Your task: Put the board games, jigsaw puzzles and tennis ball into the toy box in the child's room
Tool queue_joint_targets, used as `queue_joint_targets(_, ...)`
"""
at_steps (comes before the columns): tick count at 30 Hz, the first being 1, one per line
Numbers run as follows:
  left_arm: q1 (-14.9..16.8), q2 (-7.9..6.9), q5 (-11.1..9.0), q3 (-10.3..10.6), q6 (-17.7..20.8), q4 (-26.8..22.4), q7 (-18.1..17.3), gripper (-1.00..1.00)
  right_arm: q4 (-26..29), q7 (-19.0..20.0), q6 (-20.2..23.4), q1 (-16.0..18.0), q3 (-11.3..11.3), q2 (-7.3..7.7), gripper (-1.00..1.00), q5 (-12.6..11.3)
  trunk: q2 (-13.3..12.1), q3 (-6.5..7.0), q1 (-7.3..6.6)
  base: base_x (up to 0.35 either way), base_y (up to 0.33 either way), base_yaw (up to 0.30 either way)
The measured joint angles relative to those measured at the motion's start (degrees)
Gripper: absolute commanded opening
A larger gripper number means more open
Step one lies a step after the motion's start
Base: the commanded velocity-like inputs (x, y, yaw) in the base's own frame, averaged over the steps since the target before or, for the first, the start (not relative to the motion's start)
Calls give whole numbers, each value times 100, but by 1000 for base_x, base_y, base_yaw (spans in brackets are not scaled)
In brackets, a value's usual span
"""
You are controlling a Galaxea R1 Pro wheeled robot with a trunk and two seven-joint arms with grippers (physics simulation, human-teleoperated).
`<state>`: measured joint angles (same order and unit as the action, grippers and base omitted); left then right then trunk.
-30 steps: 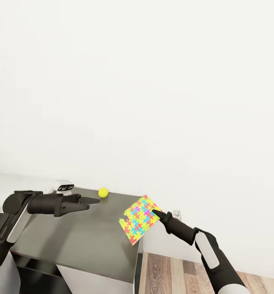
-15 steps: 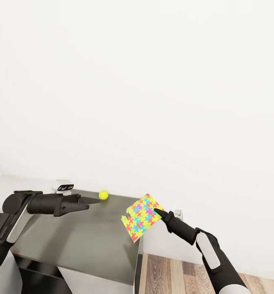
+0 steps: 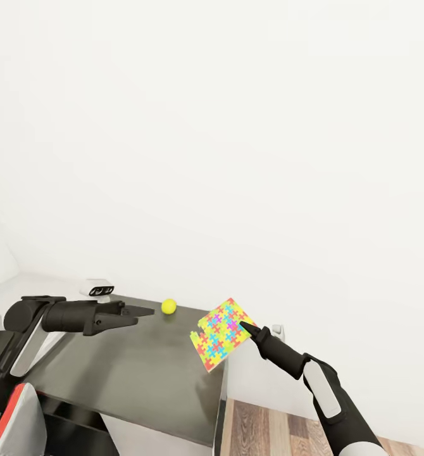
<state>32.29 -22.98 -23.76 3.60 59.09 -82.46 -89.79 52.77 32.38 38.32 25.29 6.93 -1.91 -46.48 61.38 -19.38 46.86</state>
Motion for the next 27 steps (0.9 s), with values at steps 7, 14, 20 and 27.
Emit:
queue_joint_targets(7,-1,0,7,-2,-2,0,0,100,-5,17,-10,-7,12,3,-100,-2,-281,183,-154,0,0,183)
queue_joint_targets(14,1,-2,8,-7,-2,1,0,100,-11,22,-12,-10,14,4,-100,-5,-562,332,-308,0,0,77)
queue_joint_targets(20,0,1,8,-9,-3,2,-1,100,-9,15,-4,-11,16,7,-100,-6,-803,442,-440,0,0,4)
queue_joint_targets(27,2,-7,8,-10,-2,1,0,100,-3,9,-11,-11,14,4,-100,-1,-1084,568,-593,0,0,0)
